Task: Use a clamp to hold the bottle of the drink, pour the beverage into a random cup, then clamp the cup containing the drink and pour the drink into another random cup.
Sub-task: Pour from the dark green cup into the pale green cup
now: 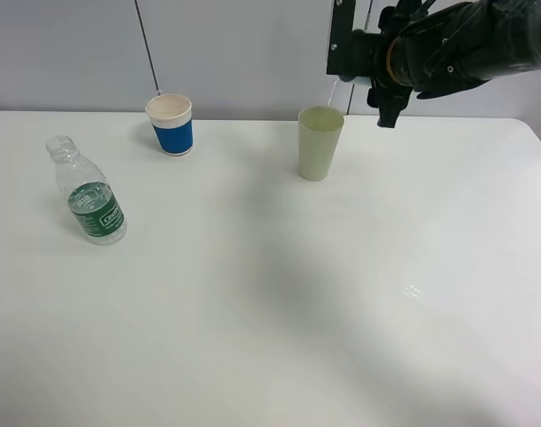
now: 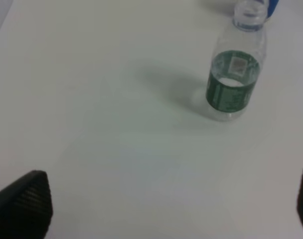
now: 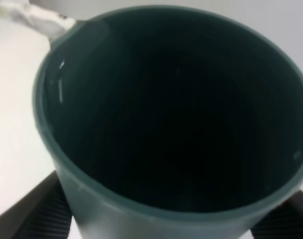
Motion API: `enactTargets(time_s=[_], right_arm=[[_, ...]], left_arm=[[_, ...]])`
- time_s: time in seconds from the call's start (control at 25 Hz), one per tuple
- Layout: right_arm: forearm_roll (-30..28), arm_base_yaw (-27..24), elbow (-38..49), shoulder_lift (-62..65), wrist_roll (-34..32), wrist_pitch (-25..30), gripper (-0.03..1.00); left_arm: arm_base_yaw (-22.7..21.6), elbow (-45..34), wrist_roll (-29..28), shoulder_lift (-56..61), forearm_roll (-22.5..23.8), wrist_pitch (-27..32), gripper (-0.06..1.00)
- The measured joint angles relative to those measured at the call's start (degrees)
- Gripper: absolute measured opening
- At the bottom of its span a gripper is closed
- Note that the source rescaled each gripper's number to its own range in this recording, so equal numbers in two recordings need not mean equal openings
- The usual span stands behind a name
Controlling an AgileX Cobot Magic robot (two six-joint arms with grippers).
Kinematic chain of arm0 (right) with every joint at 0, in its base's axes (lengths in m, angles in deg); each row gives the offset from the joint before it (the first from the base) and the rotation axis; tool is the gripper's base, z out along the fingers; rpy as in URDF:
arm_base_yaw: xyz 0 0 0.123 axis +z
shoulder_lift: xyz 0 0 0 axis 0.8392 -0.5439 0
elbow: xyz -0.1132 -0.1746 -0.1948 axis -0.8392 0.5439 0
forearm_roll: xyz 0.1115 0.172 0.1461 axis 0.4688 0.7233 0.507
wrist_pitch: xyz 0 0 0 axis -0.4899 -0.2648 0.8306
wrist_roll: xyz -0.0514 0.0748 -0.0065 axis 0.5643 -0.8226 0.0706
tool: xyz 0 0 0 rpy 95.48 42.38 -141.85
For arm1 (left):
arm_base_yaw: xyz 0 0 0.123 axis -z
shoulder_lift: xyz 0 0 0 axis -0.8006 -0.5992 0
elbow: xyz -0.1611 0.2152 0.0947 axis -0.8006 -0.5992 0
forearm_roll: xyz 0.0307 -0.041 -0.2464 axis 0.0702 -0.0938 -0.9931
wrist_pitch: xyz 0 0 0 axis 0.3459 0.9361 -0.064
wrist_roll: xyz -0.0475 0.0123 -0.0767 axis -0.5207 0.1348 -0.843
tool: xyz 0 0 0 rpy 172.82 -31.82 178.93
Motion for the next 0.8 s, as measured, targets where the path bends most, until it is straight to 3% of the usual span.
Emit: enactTargets(time_s=[0.8], right_arm=[[-1.4, 0.0, 0.0, 0.0, 7.7, -0.8, 0.02]], left_arm=[[0.0, 0.0, 0.0, 0.0, 0.0, 0.0, 1.0]])
